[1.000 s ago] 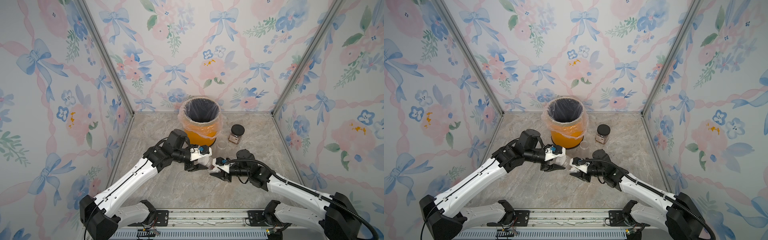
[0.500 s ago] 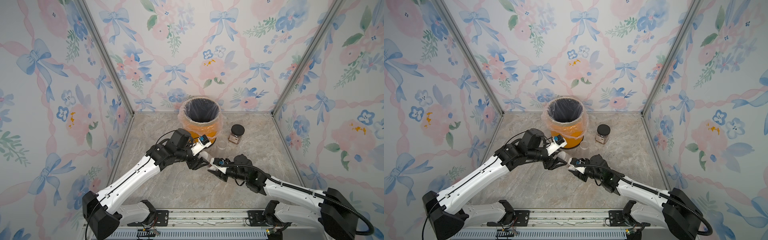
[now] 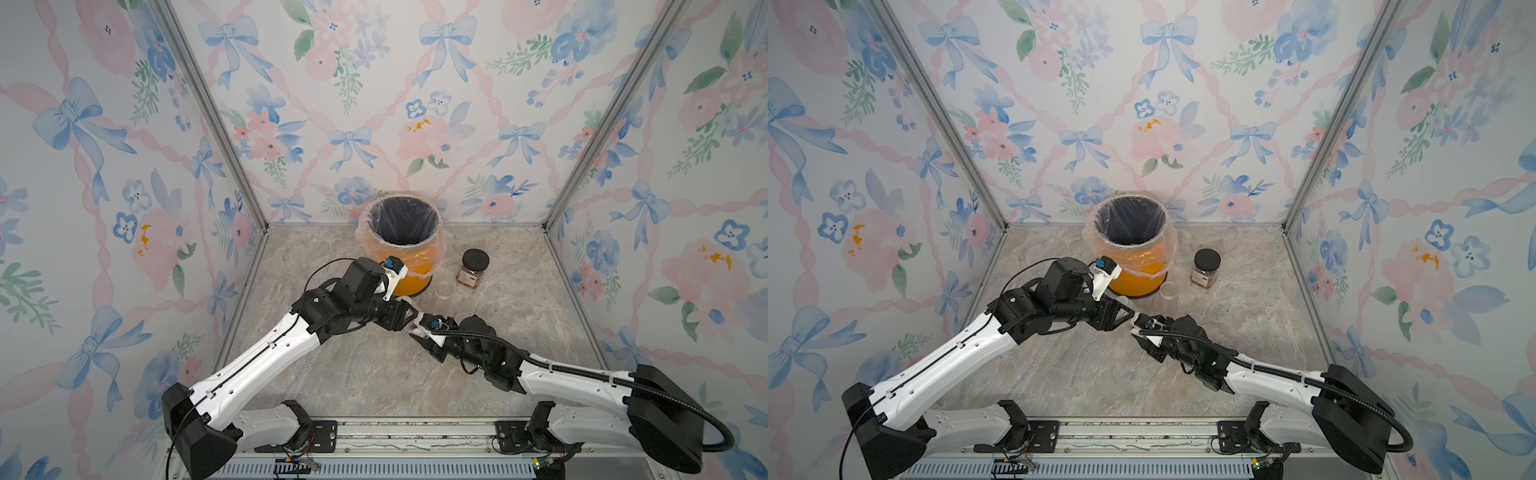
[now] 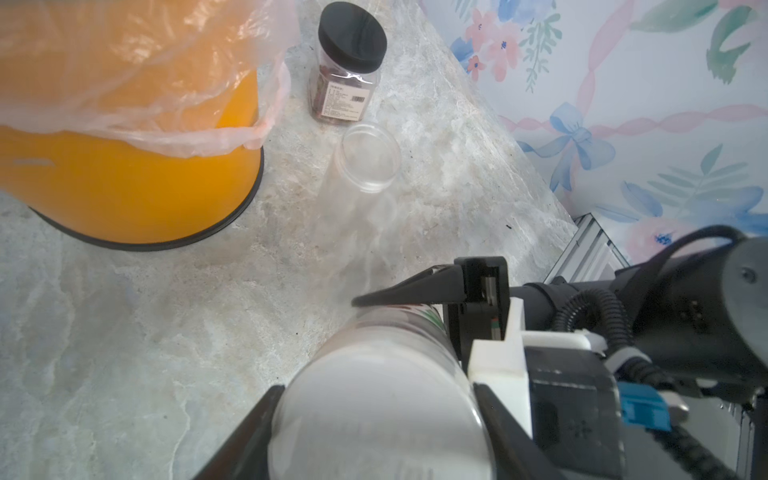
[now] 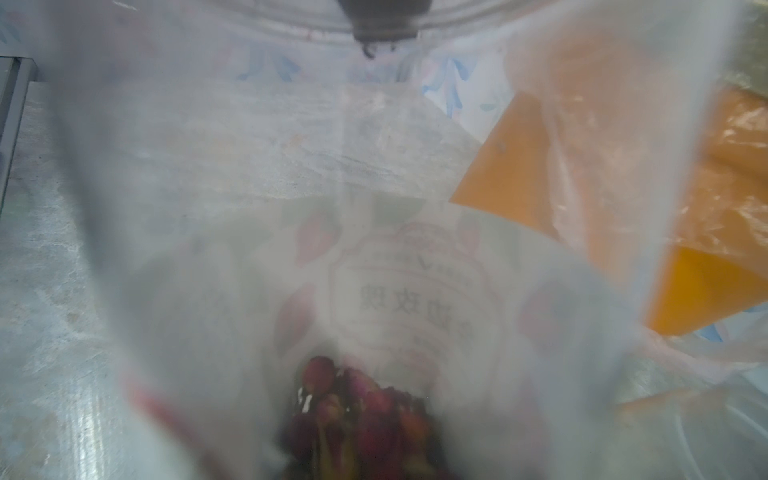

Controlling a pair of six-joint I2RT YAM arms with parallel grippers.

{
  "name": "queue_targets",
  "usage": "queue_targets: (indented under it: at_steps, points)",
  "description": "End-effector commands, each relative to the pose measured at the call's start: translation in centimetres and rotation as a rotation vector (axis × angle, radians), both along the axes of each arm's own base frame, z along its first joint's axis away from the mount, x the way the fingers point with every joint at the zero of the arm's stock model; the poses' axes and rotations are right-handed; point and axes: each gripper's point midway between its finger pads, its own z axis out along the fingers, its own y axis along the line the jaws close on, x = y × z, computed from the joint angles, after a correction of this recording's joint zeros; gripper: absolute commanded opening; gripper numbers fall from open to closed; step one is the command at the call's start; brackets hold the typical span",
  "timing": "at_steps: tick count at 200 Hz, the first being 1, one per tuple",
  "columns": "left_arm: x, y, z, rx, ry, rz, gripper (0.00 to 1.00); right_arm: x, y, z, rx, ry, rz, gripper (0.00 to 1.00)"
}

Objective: Empty the moldy dried flower tea in the jars
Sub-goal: Unscrew the lid from the jar.

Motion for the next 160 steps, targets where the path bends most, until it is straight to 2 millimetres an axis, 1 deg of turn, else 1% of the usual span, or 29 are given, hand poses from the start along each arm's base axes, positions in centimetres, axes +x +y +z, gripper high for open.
queue_targets:
  at_steps: [1,67,107,132,160]
  points:
    - [0.9,-1.7,3.5,-0.168,0.023,0.09,0.32,1.0,0.2,-0.3,-0.002,-0.013,-0.067,0.36]
    - [1.6,-0.8,4.4,-0.195,0.02,0.122,0.31,1.3,-0.3,-0.9,-0.006,-0.022,-0.092,0.35]
    - [1.8,-0.1,4.4,-0.219,0.039,0.129,0.3,1.4,-0.8,-0.4,0.028,-0.025,-0.106,0.35]
    - [2.0,0.0,4.4,-0.221,0.032,0.128,0.3,1.2,-0.6,-0.3,0.034,-0.022,-0.093,0.35]
    - [2.2,0.4,4.8,-0.251,0.024,0.135,0.3,1.2,-0.6,0.1,0.059,-0.016,-0.088,0.35]
